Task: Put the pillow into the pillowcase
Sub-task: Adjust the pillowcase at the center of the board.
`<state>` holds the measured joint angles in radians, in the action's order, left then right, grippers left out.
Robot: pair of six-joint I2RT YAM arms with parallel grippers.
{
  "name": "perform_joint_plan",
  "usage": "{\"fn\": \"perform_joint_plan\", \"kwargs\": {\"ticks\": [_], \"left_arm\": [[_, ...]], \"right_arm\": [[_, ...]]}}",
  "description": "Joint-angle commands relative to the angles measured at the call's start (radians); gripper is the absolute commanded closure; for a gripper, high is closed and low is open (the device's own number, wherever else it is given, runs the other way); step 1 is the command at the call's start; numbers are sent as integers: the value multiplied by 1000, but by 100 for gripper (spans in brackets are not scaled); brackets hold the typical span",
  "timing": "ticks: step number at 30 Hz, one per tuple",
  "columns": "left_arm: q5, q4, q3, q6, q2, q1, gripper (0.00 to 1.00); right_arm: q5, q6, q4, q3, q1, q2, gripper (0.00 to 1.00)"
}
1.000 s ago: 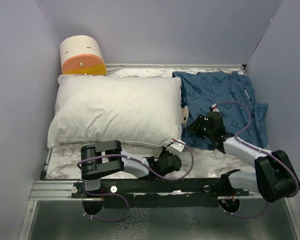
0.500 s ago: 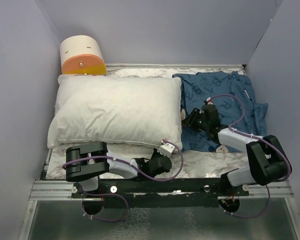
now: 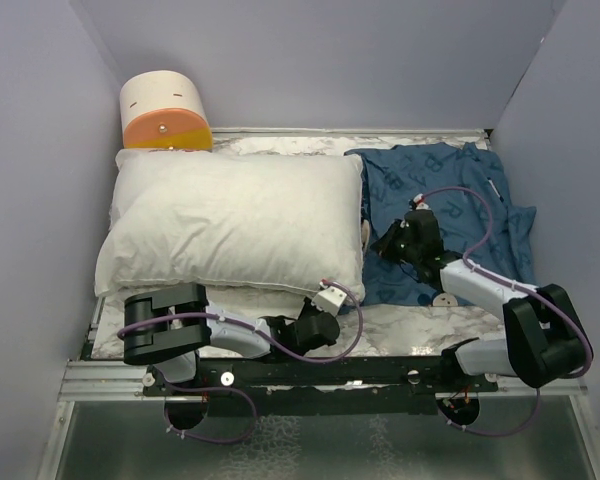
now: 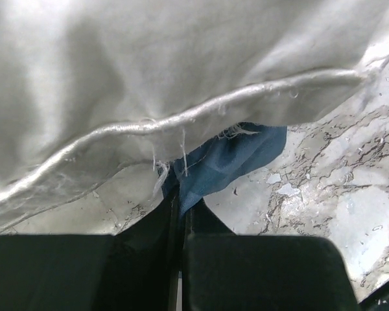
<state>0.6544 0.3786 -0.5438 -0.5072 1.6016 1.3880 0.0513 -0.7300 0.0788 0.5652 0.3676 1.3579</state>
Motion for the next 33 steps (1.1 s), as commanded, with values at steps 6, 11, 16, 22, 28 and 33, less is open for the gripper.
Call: {"fn": "perform_joint_plan", "kwargs": {"ticks": [6, 11, 16, 22, 28, 33], "left_arm": [[-24, -48, 16, -8, -54, 9, 100], [-55, -39, 26, -5, -65, 17, 100], [-67, -32, 25, -3, -60, 25, 100], [-73, -23, 9, 11, -52, 30, 100], [-64, -37, 12, 13, -62, 31, 100], [-50, -56, 31, -7, -66, 31, 100]], "right_arm": [[-64, 37, -28, -64, 7, -76, 99], [87, 88, 104, -86, 6, -96, 79], [123, 97, 136, -68, 7, -39, 58], [81, 98, 104, -34, 7, 57, 55], [15, 111, 63, -24, 7, 77, 83], [-53, 136, 8, -42, 7, -55, 98]]}}
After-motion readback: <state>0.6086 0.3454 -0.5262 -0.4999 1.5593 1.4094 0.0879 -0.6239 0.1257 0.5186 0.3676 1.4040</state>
